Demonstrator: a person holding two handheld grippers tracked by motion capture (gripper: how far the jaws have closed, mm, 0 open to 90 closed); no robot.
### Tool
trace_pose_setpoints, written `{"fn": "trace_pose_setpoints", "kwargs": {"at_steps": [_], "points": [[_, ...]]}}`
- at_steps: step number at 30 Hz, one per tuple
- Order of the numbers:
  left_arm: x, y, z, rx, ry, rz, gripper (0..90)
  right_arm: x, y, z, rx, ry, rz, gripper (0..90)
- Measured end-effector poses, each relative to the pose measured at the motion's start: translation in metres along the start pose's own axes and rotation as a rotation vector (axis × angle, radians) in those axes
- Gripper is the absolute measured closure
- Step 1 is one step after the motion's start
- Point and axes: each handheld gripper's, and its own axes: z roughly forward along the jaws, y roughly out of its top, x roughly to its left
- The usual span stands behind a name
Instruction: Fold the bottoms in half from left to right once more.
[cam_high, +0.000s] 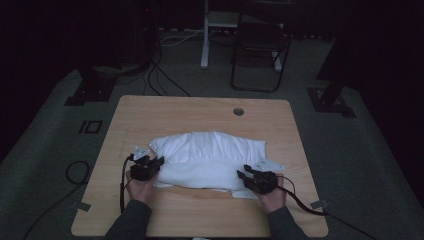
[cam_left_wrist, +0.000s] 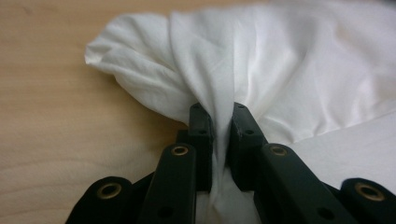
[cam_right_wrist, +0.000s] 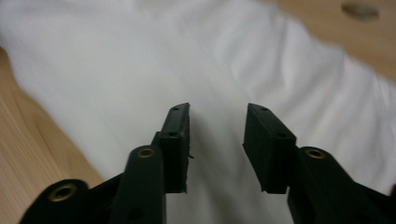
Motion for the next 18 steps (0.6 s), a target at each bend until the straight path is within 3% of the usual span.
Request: {"fn": "trace_pose_setpoints", "kwargs": {"at_steps": [3, 7, 9, 11, 12, 13, 18], "points": [[-0.005, 0.011, -0.01, -0.044, -0.03, 0.008, 82.2, 0.016, 0.018, 0.017, -0.01, 0.029, -0.035, 67.3], [-0.013, 0.028, -0.018, -0.082, -0.05, 0.046, 82.8, 0.03, 0.026, 0.042, 0.017, 0.034, -0.065, 71.7], [-0.016, 0.035, -0.022, -0.107, -0.064, 0.054, 84.4, 0.032, 0.025, 0.056, 0.057, 0.035, -0.059, 74.8], [-0.02, 0.041, -0.025, -0.121, -0.085, 0.064, 84.4, 0.031, 0.017, 0.074, 0.135, 0.07, -0.036, 79.7], [-0.024, 0.044, -0.026, -0.129, -0.085, 0.08, 84.5, 0.032, 0.014, 0.079, 0.143, 0.077, -0.039, 82.1], [-0.027, 0.046, -0.027, -0.131, -0.086, 0.09, 84.5, 0.034, 0.013, 0.081, 0.121, 0.066, -0.042, 82.7], [-0.038, 0.056, -0.028, -0.154, -0.117, 0.118, 84.5, 0.038, 0.011, 0.08, 0.111, 0.036, -0.04, 83.8]]}}
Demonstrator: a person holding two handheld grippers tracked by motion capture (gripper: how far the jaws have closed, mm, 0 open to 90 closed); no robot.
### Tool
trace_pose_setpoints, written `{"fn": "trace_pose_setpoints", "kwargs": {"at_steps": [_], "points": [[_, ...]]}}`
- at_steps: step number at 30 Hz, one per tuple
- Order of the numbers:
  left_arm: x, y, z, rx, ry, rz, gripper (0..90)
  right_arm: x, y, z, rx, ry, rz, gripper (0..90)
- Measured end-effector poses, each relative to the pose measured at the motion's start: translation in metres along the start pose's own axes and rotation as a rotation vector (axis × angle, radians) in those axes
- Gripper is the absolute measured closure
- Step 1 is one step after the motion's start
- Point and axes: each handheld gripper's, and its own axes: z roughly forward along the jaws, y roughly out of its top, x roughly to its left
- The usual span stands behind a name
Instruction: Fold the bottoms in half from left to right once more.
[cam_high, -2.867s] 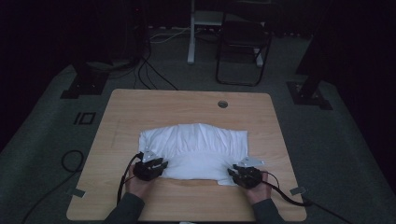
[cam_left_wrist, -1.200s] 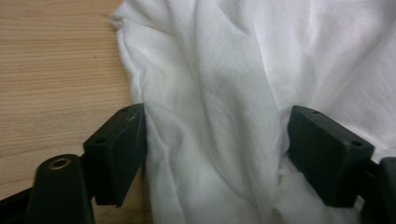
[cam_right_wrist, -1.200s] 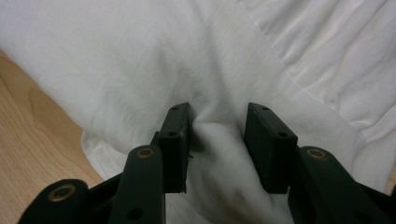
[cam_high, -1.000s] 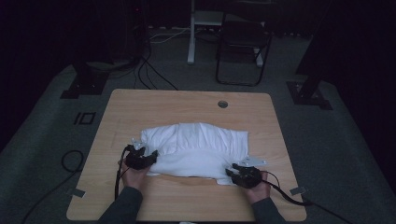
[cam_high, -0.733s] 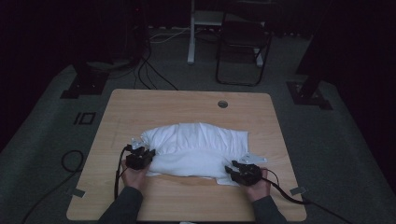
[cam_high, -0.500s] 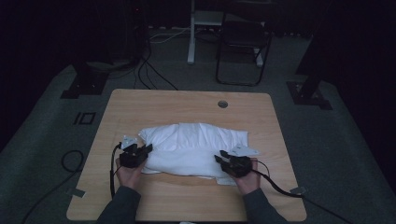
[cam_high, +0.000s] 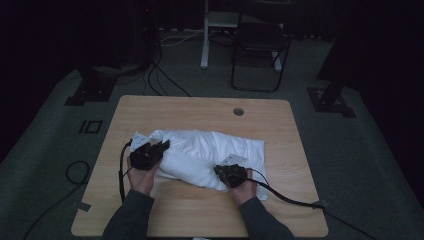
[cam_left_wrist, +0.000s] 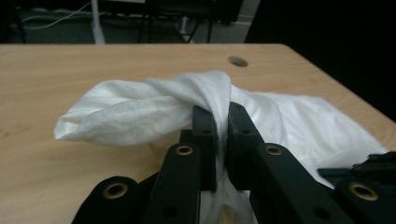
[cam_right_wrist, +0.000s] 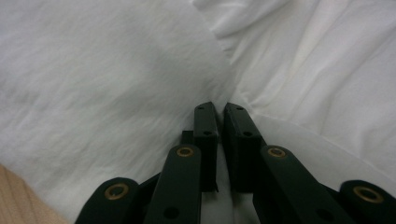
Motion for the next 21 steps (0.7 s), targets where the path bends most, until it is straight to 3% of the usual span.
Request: {"fn": "trace_pose_setpoints", "kwargs": {"at_steps": [5, 8, 12, 14, 17, 21], "points": [[-0.008, 0.007, 0.005, -0.002, -0.021, 0.032, 84.5, -0.005, 0.005, -0.001, 0.031, 0.025, 0.021, 83.5], [-0.008, 0.008, 0.006, 0.006, -0.026, 0.035, 84.5, -0.012, 0.012, -0.011, 0.042, 0.044, 0.026, 79.3], [-0.007, 0.007, 0.008, 0.014, -0.024, 0.038, 84.5, -0.028, 0.029, -0.03, -0.047, -0.002, 0.033, 77.8], [-0.006, 0.008, 0.008, 0.014, -0.026, 0.035, 84.5, -0.041, 0.042, -0.032, -0.06, -0.052, 0.031, 76.7], [-0.008, 0.009, 0.009, 0.013, -0.031, 0.036, 84.5, -0.056, 0.057, -0.02, -0.08, -0.034, 0.062, 76.2], [-0.009, 0.011, 0.01, 0.016, -0.035, 0.045, 84.5, -0.07, 0.07, 0.016, -0.019, -0.073, 0.098, 77.0]]}}
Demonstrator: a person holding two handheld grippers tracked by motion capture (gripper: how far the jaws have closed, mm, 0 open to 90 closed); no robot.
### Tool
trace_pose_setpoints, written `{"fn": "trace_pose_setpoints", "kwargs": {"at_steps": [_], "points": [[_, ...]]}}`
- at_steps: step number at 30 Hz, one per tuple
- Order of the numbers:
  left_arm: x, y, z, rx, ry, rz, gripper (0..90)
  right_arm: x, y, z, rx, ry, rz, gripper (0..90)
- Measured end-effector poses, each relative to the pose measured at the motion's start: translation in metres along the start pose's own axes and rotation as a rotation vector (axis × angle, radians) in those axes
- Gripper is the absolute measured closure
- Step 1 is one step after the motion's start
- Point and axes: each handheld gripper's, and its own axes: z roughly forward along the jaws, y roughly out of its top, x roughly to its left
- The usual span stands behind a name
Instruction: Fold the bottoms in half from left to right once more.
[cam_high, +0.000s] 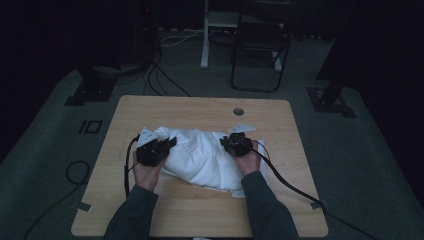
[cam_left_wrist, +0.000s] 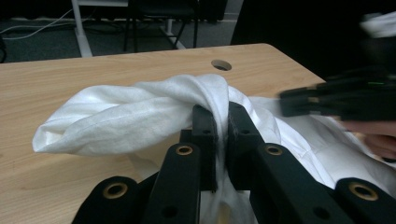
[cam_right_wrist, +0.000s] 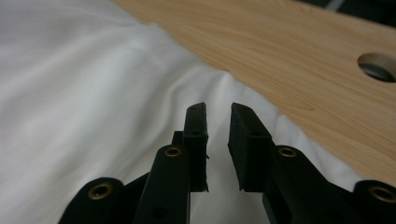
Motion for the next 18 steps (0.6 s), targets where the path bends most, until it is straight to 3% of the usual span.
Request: {"fn": "trace_pose_setpoints", "kwargs": {"at_steps": [5, 7, 11, 14, 18], "points": [[0.001, 0.001, 0.001, -0.001, -0.003, -0.002, 84.5, -0.005, -0.008, 0.043, 0.133, 0.0, 0.019, 75.9], [0.001, 0.001, 0.002, 0.0, -0.003, 0.0, 84.5, -0.002, -0.012, 0.047, 0.134, -0.006, -0.015, 74.9], [0.0, 0.002, 0.001, 0.001, -0.003, 0.006, 84.5, 0.001, -0.009, 0.031, 0.12, -0.012, -0.044, 66.9], [0.001, 0.002, 0.001, 0.002, -0.003, 0.004, 84.5, 0.012, -0.012, -0.002, 0.023, 0.036, -0.057, 65.8], [0.001, 0.003, 0.002, 0.002, -0.004, 0.003, 84.5, 0.034, -0.031, -0.032, -0.011, 0.058, -0.14, 66.3]]}}
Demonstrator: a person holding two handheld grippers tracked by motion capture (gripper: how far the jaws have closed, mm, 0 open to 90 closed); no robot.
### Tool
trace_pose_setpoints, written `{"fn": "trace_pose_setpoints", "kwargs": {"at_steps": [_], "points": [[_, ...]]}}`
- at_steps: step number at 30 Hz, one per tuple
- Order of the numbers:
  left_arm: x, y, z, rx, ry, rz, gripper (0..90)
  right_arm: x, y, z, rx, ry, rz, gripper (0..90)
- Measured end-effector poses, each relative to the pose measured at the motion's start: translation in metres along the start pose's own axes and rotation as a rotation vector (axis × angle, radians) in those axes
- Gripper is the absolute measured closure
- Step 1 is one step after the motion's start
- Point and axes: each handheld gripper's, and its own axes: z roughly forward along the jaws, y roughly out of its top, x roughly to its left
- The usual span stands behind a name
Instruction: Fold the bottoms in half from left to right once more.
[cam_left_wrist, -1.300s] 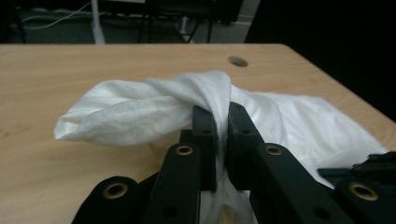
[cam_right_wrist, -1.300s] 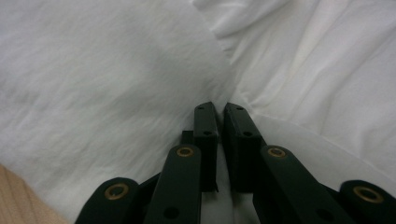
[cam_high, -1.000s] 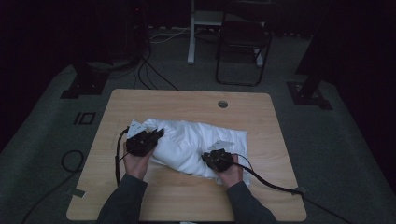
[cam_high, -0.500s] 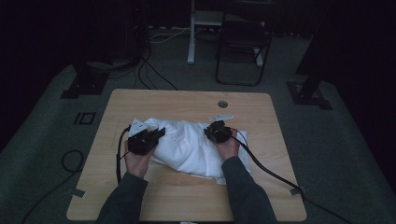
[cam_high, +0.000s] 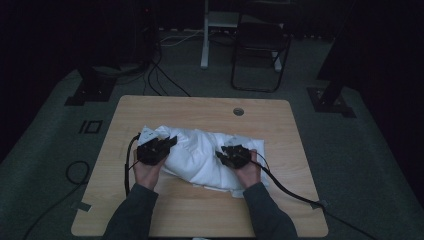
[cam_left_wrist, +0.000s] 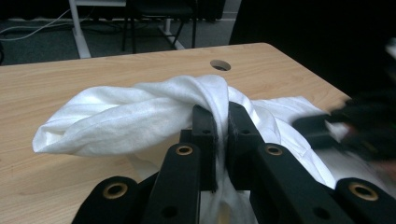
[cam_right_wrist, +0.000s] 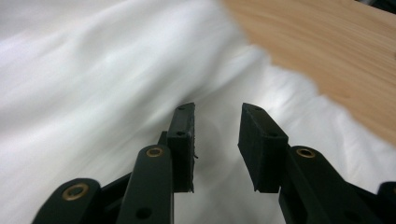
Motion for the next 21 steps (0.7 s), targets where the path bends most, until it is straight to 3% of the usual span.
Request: {"fn": "trace_pose_setpoints", "kwargs": {"at_steps": [2, 4, 5, 7, 11, 12, 15, 18, 20, 21], "points": [[-0.002, 0.002, 0.0, -0.001, -0.003, 0.007, 84.5, 0.01, -0.011, 0.0, 0.04, 0.033, -0.015, 69.2], [-0.005, 0.006, 0.0, -0.006, -0.016, 0.019, 84.5, 0.02, -0.022, 0.012, 0.107, 0.026, -0.05, 71.0], [-0.009, 0.009, 0.0, -0.01, -0.016, 0.031, 84.5, 0.024, -0.025, 0.017, 0.105, 0.023, -0.059, 71.5], [-0.016, 0.015, 0.0, -0.021, -0.025, 0.055, 84.5, 0.026, -0.023, 0.021, 0.095, 0.03, -0.031, 71.8], [-0.027, 0.026, 0.002, -0.04, -0.04, 0.093, 84.5, 0.037, -0.015, 0.031, 0.091, 0.047, -0.043, 72.0], [-0.029, 0.028, 0.002, -0.039, -0.043, 0.098, 84.5, 0.039, -0.014, 0.033, 0.083, 0.069, -0.053, 71.4], [-0.032, 0.028, 0.004, -0.037, -0.048, 0.111, 84.4, 0.037, -0.011, 0.028, 0.055, 0.107, -0.054, 63.0], [-0.032, 0.028, 0.004, -0.035, -0.048, 0.117, 84.5, 0.029, -0.013, 0.007, -0.006, 0.039, -0.033, 62.3], [-0.033, 0.028, 0.004, -0.035, -0.051, 0.116, 84.5, 0.022, -0.016, 0.0, -0.003, -0.011, -0.021, 62.4], [-0.034, 0.029, 0.004, -0.034, -0.051, 0.114, 84.5, 0.02, -0.019, 0.001, 0.015, -0.012, -0.01, 62.4]]}}
